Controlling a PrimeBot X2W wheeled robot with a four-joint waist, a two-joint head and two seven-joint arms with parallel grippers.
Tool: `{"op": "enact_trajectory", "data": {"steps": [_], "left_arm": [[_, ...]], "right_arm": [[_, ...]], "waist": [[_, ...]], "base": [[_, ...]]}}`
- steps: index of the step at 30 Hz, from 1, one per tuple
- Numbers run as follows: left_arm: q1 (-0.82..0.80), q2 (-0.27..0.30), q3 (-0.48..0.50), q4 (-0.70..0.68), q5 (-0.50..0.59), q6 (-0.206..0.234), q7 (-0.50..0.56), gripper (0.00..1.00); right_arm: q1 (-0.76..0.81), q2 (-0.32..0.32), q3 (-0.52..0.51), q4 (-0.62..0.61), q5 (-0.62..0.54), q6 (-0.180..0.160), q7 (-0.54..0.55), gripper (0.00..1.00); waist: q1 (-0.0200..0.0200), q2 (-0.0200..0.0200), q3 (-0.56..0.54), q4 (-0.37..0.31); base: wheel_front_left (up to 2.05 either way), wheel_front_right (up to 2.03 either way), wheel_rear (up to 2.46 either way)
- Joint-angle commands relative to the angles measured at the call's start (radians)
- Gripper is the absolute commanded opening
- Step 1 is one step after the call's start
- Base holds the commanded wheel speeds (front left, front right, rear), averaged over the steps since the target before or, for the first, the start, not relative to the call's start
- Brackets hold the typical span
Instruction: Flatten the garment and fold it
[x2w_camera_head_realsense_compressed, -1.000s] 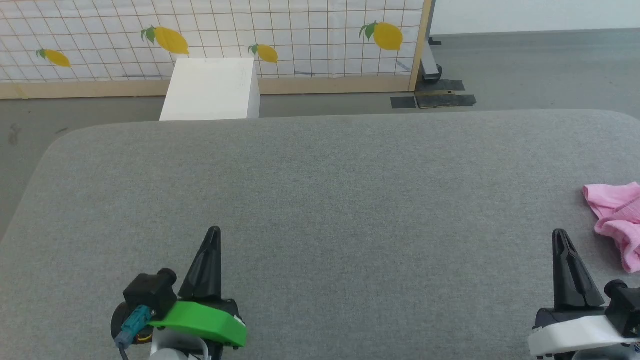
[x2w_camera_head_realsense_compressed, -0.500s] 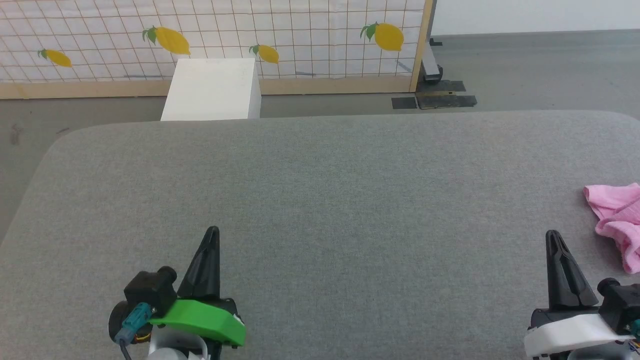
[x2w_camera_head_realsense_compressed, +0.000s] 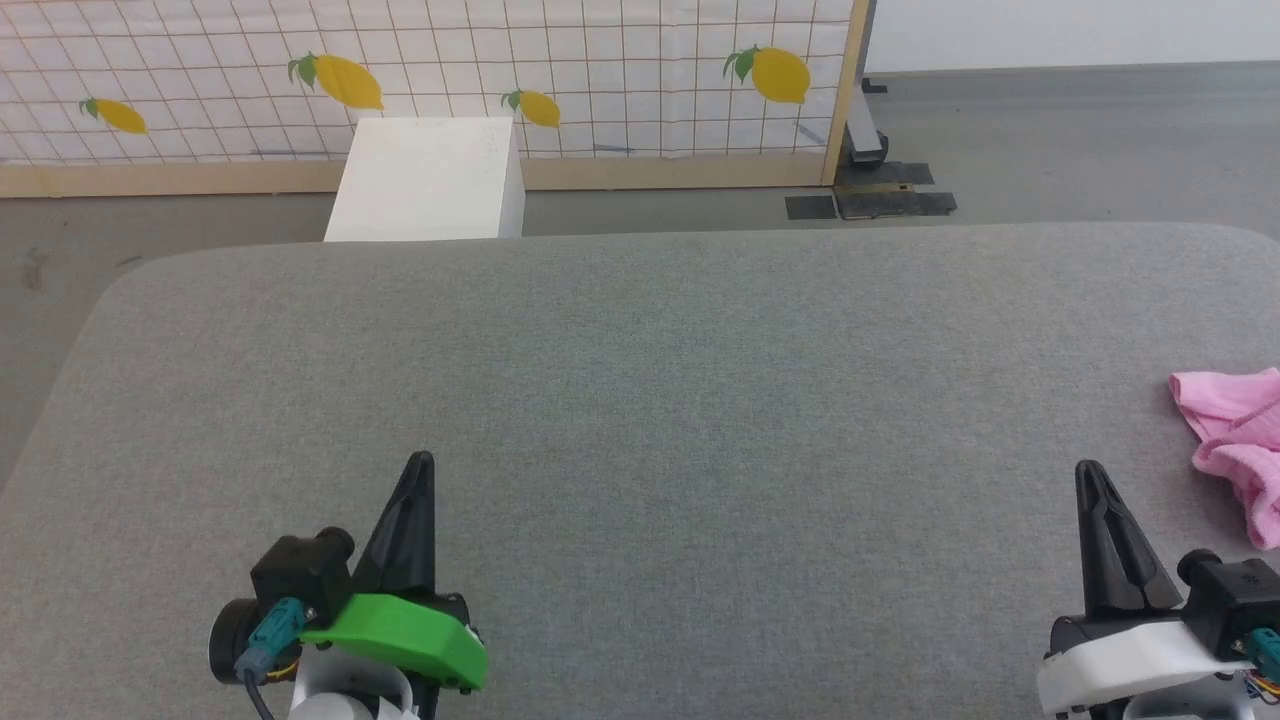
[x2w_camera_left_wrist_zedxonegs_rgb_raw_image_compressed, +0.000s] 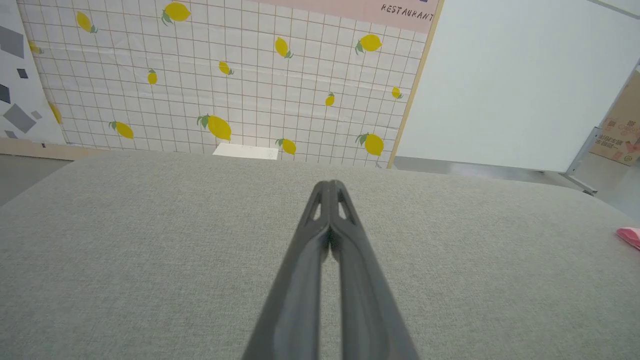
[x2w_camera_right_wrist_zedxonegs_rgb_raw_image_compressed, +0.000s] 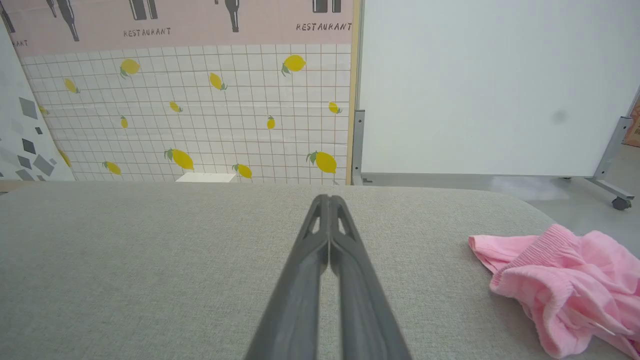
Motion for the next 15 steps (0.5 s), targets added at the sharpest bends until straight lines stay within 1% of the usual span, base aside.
{"op": "enact_trajectory", "data": {"steps": [1,15], "left_arm": [[0.005,0.0,0.005,-0.005,0.014,0.006,0.005,0.0],[0.007,-0.001,0.015,-0.018,0.045,0.02,0.033,0.0]], "right_arm": [[-0.016,0.001,0.006,-0.004,-0.006,0.0,0.007,0.0],[-0.026,0.001,0.023,-0.006,-0.013,-0.001,0.035,0.0]], "waist": [[0.0,0.0,0.0,0.0],[0.0,0.0,-0.002,0.003]], "base": [[0.0,0.0,0.0],[0.0,0.0,0.0]]}}
